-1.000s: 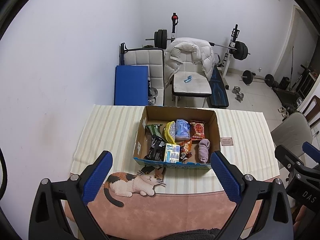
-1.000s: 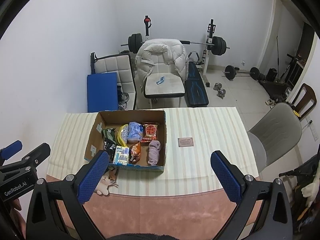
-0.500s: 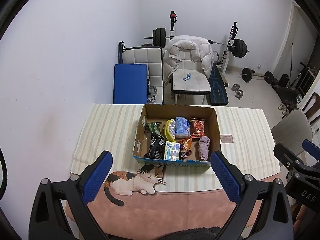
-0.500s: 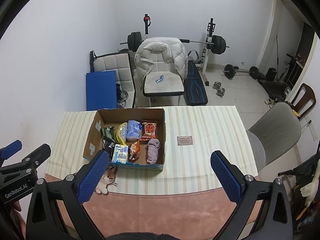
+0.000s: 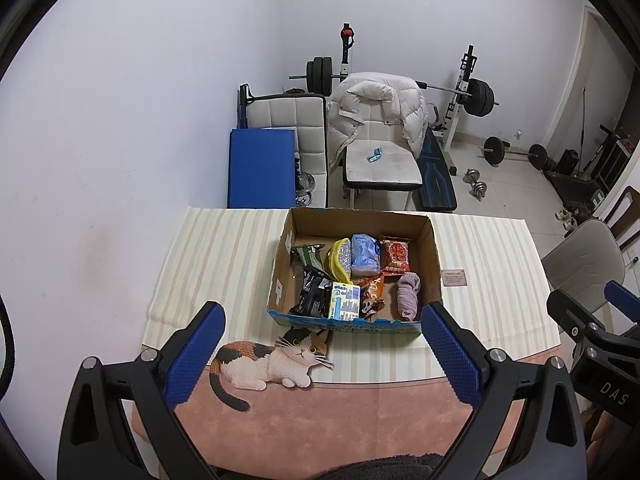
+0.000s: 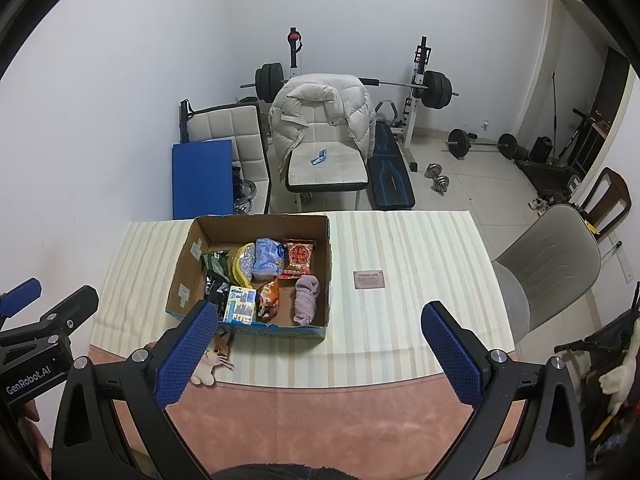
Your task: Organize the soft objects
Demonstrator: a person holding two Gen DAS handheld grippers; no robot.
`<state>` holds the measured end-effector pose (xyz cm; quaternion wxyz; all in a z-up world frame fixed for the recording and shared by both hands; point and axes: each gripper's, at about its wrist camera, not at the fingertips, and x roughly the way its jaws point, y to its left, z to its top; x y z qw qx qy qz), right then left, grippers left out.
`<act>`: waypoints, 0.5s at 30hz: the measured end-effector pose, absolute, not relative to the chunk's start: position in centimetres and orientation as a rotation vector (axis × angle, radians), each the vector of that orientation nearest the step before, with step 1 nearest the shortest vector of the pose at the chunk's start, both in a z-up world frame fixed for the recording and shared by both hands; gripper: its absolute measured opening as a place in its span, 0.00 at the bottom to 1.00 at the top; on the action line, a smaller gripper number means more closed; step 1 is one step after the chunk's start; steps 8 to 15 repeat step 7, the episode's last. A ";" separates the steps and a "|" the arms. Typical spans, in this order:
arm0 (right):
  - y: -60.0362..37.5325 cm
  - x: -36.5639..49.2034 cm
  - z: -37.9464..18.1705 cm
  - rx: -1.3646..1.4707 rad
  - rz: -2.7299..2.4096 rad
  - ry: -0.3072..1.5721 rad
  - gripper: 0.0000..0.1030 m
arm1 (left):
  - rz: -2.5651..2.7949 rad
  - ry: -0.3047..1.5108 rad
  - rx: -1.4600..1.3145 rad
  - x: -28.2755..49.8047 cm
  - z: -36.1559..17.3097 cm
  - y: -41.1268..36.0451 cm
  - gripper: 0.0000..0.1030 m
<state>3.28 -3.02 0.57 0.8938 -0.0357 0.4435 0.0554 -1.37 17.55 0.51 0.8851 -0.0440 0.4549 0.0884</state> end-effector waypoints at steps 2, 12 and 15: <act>-3.2 3.1 0.5 -0.073 0.112 0.919 1.00 | 0.184 0.942 -0.093 -1.6 0.6 17.6 0.98; -3.4 2.8 0.5 -0.076 0.108 0.917 1.00 | 0.186 0.942 -0.092 -1.8 0.6 17.5 0.98; -3.4 2.8 0.5 -0.076 0.108 0.917 1.00 | 0.186 0.942 -0.092 -1.8 0.6 17.5 0.98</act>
